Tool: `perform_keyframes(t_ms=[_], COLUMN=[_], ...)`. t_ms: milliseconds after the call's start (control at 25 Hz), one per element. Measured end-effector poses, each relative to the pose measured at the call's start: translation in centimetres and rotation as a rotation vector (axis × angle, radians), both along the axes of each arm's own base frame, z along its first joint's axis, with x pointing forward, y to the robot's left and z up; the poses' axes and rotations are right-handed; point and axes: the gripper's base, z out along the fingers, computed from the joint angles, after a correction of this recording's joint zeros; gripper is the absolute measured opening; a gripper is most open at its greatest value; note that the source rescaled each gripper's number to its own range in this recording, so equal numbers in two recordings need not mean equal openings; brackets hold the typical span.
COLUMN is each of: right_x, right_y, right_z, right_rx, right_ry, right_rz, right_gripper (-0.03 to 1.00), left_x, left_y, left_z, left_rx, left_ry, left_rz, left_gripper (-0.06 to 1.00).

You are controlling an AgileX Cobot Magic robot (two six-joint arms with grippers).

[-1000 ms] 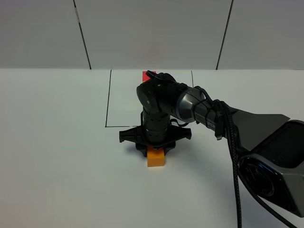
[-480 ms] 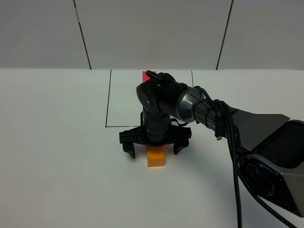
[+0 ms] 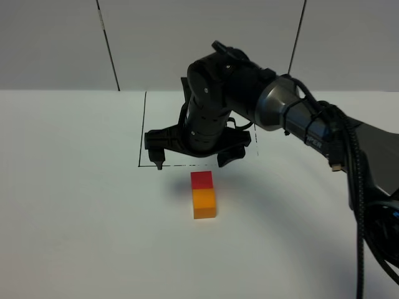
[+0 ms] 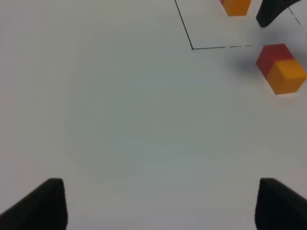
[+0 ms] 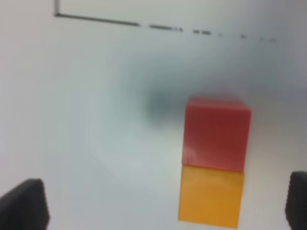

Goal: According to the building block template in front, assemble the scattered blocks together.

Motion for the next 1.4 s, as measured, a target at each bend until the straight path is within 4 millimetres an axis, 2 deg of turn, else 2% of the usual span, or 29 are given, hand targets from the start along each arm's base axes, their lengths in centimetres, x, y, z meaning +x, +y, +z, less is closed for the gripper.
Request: perform_keyframes(t_ms=[120,240,440,640,800,880,960,1160,1400], right_x=[0.3,2.0,4.5,4.3,1.6,-0.5,-3.1,-9.8,-18.0], right_y=[-1.5,-4.8,-12.2,-20.6,-26.6,-29.1,-30.7,-32.6,-32.7], right_z=[2.7,4.3,6.1,7.4,8.2,8.6,9.4,9.5,9.9], right_rx=[0.027,0.007,-0.043,-0.099,-0.158,-0.184,-0.195,-0.200,-0.186], right_ry=[-0.048,-0.100,-0.150,-0.151,-0.164,-0.169,-0.188,-0.193,-0.264], right_rz=[-0.009,-0.066,-0.212,-0.375,-0.480,-0.525,-0.558,-0.615,-0.634], right_gripper=[1.00,1.00,1.00,1.00,1.00,1.00,1.00,1.00,1.00], left_x=[0.0,0.0,0.0,0.0,0.0,0.0,0.0,0.0,0.0], left_y=[0.0,0.0,0.0,0.0,0.0,0.0,0.0,0.0,0.0], left_z=[0.0,0.0,0.0,0.0,0.0,0.0,0.0,0.0,0.0], left_rx=[0.000,0.000,0.000,0.000,0.000,0.000,0.000,0.000,0.000], left_ry=[0.000,0.000,0.000,0.000,0.000,0.000,0.000,0.000,0.001], left_rz=[0.000,0.000,0.000,0.000,0.000,0.000,0.000,0.000,0.000], left_gripper=[0.68,0.68,0.68,0.68,0.68,0.68,0.68,0.68,0.68])
